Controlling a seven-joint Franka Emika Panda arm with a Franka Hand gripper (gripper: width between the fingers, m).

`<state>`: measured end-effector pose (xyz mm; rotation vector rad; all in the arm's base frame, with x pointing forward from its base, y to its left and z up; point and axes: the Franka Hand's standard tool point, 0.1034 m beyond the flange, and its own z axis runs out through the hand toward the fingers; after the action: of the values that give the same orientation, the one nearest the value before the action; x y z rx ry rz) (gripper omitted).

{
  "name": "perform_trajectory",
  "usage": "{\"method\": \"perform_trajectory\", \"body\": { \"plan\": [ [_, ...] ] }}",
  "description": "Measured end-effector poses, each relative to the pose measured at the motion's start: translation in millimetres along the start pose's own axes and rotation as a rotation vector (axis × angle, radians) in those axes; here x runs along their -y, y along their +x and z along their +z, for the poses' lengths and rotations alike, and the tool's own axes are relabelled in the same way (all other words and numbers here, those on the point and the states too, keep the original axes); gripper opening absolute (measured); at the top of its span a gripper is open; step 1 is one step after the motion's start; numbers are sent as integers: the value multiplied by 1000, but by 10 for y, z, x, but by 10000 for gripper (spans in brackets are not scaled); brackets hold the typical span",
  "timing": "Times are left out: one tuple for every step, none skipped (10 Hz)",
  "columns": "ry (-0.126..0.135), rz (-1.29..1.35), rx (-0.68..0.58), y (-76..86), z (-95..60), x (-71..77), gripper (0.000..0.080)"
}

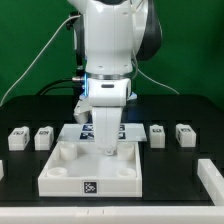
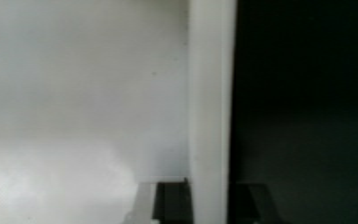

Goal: Assemble one leg

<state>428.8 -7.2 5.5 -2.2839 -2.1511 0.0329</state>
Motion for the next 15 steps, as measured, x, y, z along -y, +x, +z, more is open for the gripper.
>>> {"method": "perform_trajectory", "body": {
  "plan": [
    [-3, -12, -2, 104, -15, -58, 58],
    [-1, -30, -4, 230, -14, -128, 58],
    [-3, -49, -8, 391, -9, -214, 58],
    [-6, -65, -12, 520, -15, -271, 58],
    [-5, -79, -14, 616, -17, -300, 58],
    [8, -79, -13, 722, -22, -351, 59],
    [10, -85, -13, 800, -37, -454, 59],
    [5, -85, -14, 815, -41, -534, 59],
    [3, -80, -14, 802, -38, -564, 59],
    [-2, -71, -15, 828, -31, -645, 59],
    [-6, -47, -17, 877, -29, -692, 59],
    [-7, -14, -18, 930, -36, -684, 62],
    [-9, 3, -21, 994, -52, -680, 62],
    [-7, 9, -21, 1021, -44, -668, 224],
    [-7, 13, -21, 1024, -42, -664, 431]
  ]
}}
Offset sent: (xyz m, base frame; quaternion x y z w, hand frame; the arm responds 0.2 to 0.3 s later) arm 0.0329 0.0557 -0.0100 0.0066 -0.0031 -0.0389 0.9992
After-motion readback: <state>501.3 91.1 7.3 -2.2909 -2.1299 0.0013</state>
